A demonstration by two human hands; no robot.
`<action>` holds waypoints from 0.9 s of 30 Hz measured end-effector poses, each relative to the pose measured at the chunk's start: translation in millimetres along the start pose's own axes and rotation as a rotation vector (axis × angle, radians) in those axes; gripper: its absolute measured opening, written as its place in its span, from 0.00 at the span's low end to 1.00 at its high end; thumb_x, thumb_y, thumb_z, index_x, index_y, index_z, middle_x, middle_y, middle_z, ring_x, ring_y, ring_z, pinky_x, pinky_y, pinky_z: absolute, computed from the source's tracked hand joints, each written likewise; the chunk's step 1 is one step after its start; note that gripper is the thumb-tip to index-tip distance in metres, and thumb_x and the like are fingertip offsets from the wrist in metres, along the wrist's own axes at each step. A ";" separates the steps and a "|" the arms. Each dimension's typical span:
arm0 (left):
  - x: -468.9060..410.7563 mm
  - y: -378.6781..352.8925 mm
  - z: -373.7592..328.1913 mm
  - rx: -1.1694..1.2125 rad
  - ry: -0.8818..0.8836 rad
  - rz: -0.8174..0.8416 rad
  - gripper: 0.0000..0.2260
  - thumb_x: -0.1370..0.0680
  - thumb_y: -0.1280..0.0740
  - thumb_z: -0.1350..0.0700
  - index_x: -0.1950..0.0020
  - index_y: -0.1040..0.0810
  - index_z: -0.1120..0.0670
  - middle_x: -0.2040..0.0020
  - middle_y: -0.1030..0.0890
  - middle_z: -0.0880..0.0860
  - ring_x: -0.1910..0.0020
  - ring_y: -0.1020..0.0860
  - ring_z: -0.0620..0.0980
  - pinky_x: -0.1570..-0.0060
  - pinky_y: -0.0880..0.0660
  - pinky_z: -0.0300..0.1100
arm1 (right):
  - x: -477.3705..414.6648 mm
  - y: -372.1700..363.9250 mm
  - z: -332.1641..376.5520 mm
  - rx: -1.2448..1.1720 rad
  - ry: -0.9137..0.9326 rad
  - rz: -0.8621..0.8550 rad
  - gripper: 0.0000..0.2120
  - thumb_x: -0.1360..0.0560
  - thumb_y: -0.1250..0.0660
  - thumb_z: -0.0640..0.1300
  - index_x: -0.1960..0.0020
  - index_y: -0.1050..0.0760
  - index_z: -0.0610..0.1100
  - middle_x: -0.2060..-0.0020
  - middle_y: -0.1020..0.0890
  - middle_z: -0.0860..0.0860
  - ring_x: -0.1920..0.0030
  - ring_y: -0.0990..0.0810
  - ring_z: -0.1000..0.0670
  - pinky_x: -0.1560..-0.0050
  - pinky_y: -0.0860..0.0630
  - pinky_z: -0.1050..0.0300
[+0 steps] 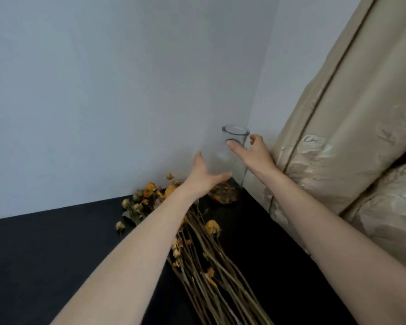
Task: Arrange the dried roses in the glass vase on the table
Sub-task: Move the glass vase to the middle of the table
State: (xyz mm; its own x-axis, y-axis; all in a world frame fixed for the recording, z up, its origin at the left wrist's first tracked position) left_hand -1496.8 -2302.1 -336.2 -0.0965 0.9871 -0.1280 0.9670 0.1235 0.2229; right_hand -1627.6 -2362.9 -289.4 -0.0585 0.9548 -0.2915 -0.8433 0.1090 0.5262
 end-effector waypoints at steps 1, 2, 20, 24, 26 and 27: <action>-7.5 -8.5 6.6 0.032 0.032 0.017 0.47 0.30 0.26 0.55 0.25 0.58 0.60 0.25 0.43 0.56 0.32 0.39 0.46 0.39 0.40 0.30 | -4.9 -4.1 -2.0 -0.028 -0.017 0.013 0.36 0.30 0.30 0.55 0.31 0.39 0.38 0.32 0.31 0.43 0.33 0.31 0.45 0.42 0.36 0.59; -14.4 -15.6 14.1 0.046 0.058 0.027 0.50 0.31 0.25 0.55 0.25 0.60 0.60 0.25 0.44 0.56 0.29 0.40 0.49 0.34 0.40 0.36 | -9.4 -8.9 -3.2 -0.062 -0.016 0.031 0.35 0.31 0.28 0.55 0.32 0.36 0.38 0.34 0.29 0.43 0.35 0.29 0.45 0.41 0.34 0.59; -42.5 -5.4 20.1 -0.061 -0.031 -0.154 0.48 0.41 0.19 0.49 0.29 0.44 0.57 0.31 0.35 0.56 0.33 0.33 0.53 0.34 0.32 0.49 | -16.4 -10.4 32.1 -0.185 0.191 -0.112 0.20 0.35 0.23 0.50 0.51 0.30 0.47 0.62 0.28 0.60 0.57 0.29 0.54 0.64 0.36 0.81; -18.1 22.1 -22.2 -0.067 -0.113 -0.221 0.50 0.40 0.20 0.49 0.28 0.46 0.55 0.31 0.36 0.53 0.35 0.35 0.47 0.37 0.34 0.42 | 3.7 5.1 84.6 -0.241 0.295 -0.106 0.21 0.36 0.24 0.52 0.49 0.28 0.47 0.55 0.23 0.55 0.54 0.26 0.55 0.61 0.34 0.78; 5.7 40.4 -39.6 -0.105 -0.155 -0.276 0.51 0.42 0.20 0.46 0.27 0.46 0.53 0.32 0.36 0.51 0.36 0.35 0.46 0.40 0.34 0.41 | 20.2 7.7 111.2 -0.273 0.343 -0.094 0.20 0.36 0.24 0.53 0.49 0.28 0.48 0.55 0.23 0.57 0.54 0.25 0.56 0.60 0.33 0.78; 20.1 50.9 -46.6 -0.118 -0.170 -0.307 0.51 0.43 0.20 0.44 0.28 0.45 0.52 0.33 0.35 0.50 0.36 0.34 0.46 0.40 0.33 0.42 | 30.0 7.4 124.3 -0.288 0.363 -0.079 0.20 0.36 0.24 0.53 0.49 0.28 0.48 0.54 0.22 0.57 0.53 0.25 0.56 0.59 0.32 0.76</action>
State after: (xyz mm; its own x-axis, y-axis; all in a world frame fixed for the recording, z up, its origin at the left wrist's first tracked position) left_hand -1460.5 -2271.2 -282.5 -0.3280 0.8724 -0.3624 0.8642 0.4320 0.2578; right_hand -1569.1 -2299.1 -195.0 -0.1278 0.7828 -0.6090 -0.9637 0.0472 0.2629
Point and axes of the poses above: each hand's wrist, its own x-axis away from the middle knuckle, its own y-axis out of the back of the hand, z = x × y, the point moved 4 cm from there along -x, towards the middle knuckle
